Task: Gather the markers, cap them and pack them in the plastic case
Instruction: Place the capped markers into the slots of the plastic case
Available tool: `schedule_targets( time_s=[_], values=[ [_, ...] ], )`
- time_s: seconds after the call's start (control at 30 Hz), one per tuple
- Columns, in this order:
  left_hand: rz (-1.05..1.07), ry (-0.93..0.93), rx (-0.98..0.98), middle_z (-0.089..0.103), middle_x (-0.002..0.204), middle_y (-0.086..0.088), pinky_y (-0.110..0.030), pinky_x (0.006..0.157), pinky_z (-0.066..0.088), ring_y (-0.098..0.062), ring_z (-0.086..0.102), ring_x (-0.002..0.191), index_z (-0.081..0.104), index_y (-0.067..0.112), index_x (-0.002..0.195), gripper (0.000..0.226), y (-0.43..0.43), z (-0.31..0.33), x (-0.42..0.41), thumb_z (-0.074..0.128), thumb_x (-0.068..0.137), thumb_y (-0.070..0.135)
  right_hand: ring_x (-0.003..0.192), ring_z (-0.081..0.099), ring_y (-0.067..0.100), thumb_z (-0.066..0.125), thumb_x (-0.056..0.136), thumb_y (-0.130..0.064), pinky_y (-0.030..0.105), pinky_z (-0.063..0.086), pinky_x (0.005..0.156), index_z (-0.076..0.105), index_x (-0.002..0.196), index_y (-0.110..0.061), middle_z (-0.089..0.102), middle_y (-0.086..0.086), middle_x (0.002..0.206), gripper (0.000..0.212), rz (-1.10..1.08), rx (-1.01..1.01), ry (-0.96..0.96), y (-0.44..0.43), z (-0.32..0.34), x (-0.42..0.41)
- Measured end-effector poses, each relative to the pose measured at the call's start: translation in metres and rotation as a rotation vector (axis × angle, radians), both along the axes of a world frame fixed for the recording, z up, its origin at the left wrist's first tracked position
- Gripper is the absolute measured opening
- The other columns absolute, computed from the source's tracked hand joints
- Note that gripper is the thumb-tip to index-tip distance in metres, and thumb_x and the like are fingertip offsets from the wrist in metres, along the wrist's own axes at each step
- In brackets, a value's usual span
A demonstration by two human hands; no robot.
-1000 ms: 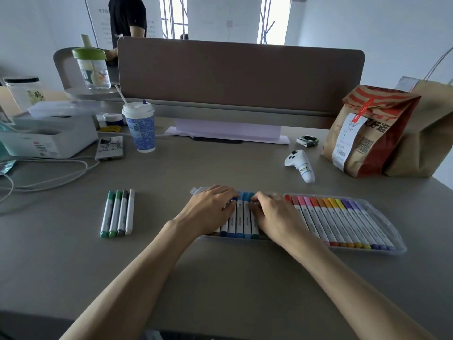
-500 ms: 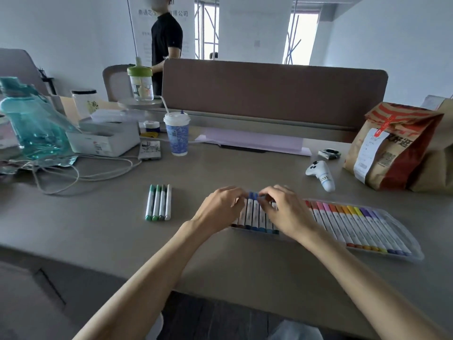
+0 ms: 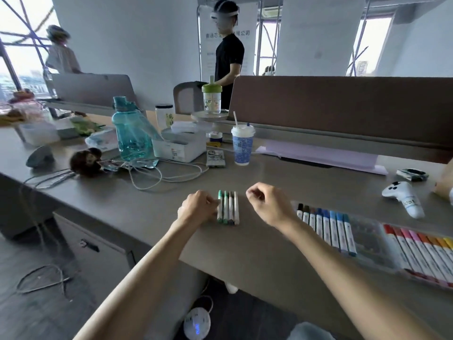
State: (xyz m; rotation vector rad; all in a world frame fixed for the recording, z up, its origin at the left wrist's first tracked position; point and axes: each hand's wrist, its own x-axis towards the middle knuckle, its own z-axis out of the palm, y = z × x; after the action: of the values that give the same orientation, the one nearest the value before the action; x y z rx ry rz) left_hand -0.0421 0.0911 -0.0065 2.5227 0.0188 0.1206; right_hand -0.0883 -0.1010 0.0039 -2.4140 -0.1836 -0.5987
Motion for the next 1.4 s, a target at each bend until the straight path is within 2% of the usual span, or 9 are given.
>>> schedule_targets(
  time_s=[0.1, 0.23, 0.37, 0.5, 0.63, 0.8, 0.93, 1.23, 1.4],
  values=[
    [-0.035, 0.079, 0.023, 0.066, 0.090, -0.007, -0.029, 0.069, 0.047, -0.031, 0.063, 0.088, 0.062, 0.019, 0.073, 0.039, 0.000, 0.003, 0.013, 0.064, 0.080, 0.058, 0.077, 0.064, 0.017, 0.061, 0.093, -0.026, 0.028, 0.046, 0.067, 0.070, 0.091, -0.018, 0.071, -0.001, 0.087, 0.012, -0.019, 0.060, -0.015, 0.012, -0.007, 0.005],
    [-0.083, 0.166, 0.037, 0.068, 0.077, -0.010, -0.025, 0.060, 0.045, -0.029, 0.067, 0.075, 0.055, 0.016, 0.059, 0.045, 0.000, 0.012, 0.025, 0.072, 0.073, 0.055, 0.078, 0.062, 0.016, 0.060, 0.094, -0.026, 0.026, 0.043, 0.066, 0.070, 0.097, -0.017, 0.070, -0.001, 0.088, 0.014, -0.027, 0.069, 0.021, 0.015, -0.020, 0.004],
    [-0.099, 0.201, 0.044, 0.060, 0.041, 0.005, -0.016, 0.043, 0.038, -0.008, 0.055, 0.033, 0.068, 0.012, 0.061, 0.034, 0.004, 0.021, 0.025, 0.071, 0.067, 0.045, 0.078, 0.060, 0.015, 0.059, 0.094, -0.026, 0.031, 0.048, 0.071, 0.071, 0.097, -0.018, 0.070, -0.001, 0.090, 0.014, -0.008, 0.042, 0.023, 0.019, -0.019, 0.007],
    [-0.111, 0.214, -0.029, 0.062, 0.047, 0.002, -0.015, 0.041, 0.036, -0.013, 0.055, 0.035, 0.069, 0.010, 0.072, 0.036, 0.009, 0.020, 0.025, 0.071, 0.068, 0.045, 0.082, 0.060, 0.017, 0.060, 0.093, -0.025, 0.028, 0.043, 0.070, 0.071, 0.095, -0.018, 0.069, 0.000, 0.091, 0.014, 0.005, -0.019, 0.037, 0.026, -0.019, 0.014],
    [-0.137, 0.230, -0.301, 0.055, 0.045, -0.002, -0.013, 0.037, 0.027, -0.013, 0.043, 0.031, 0.063, 0.012, 0.060, 0.035, 0.027, 0.006, 0.024, 0.069, 0.076, 0.041, 0.084, 0.064, 0.021, 0.064, 0.089, -0.027, 0.030, 0.046, 0.070, 0.072, 0.088, -0.021, 0.071, 0.000, 0.090, 0.010, -0.056, -0.121, 0.019, 0.027, -0.023, 0.022],
    [-0.225, -0.026, -0.567, 0.061, 0.054, 0.003, -0.019, 0.038, 0.035, -0.011, 0.047, 0.037, 0.066, 0.016, 0.070, 0.011, 0.038, -0.008, 0.010, 0.068, 0.080, 0.021, 0.078, 0.065, 0.020, 0.065, 0.085, -0.036, 0.033, 0.053, 0.068, 0.070, 0.081, -0.024, 0.069, -0.004, 0.081, 0.013, -0.077, -0.174, 0.097, 0.038, -0.011, 0.038],
    [-0.240, -0.125, -0.877, 0.056, 0.059, -0.003, -0.026, 0.041, 0.037, -0.020, 0.045, 0.038, 0.059, 0.008, 0.074, 0.010, 0.042, -0.009, 0.005, 0.064, 0.082, 0.009, 0.078, 0.064, 0.020, 0.065, 0.082, -0.049, 0.032, 0.053, 0.069, 0.069, 0.080, -0.025, 0.068, -0.003, 0.080, 0.024, -0.115, -0.276, 0.239, 0.050, -0.006, 0.046],
    [-0.265, -0.107, -0.870, 0.053, 0.060, -0.007, -0.018, 0.035, 0.035, -0.024, 0.055, 0.042, 0.054, 0.008, 0.080, 0.008, 0.041, -0.002, -0.001, 0.060, 0.082, 0.002, 0.092, 0.058, 0.023, 0.058, 0.079, -0.057, 0.034, 0.046, 0.079, 0.067, 0.077, -0.021, 0.069, 0.002, 0.087, 0.037, -0.217, -0.493, 0.312, 0.069, -0.001, 0.048],
    [-0.254, -0.071, -0.888, 0.053, 0.060, -0.008, -0.020, 0.036, 0.035, -0.023, 0.056, 0.042, 0.054, 0.011, 0.078, 0.008, 0.042, -0.001, -0.003, 0.058, 0.082, 0.006, 0.073, 0.063, 0.024, 0.057, 0.071, -0.048, 0.031, 0.050, 0.072, 0.060, 0.063, -0.018, 0.067, 0.002, 0.071, 0.032, -0.220, -0.453, 0.364, 0.070, 0.001, 0.057]
  ],
)
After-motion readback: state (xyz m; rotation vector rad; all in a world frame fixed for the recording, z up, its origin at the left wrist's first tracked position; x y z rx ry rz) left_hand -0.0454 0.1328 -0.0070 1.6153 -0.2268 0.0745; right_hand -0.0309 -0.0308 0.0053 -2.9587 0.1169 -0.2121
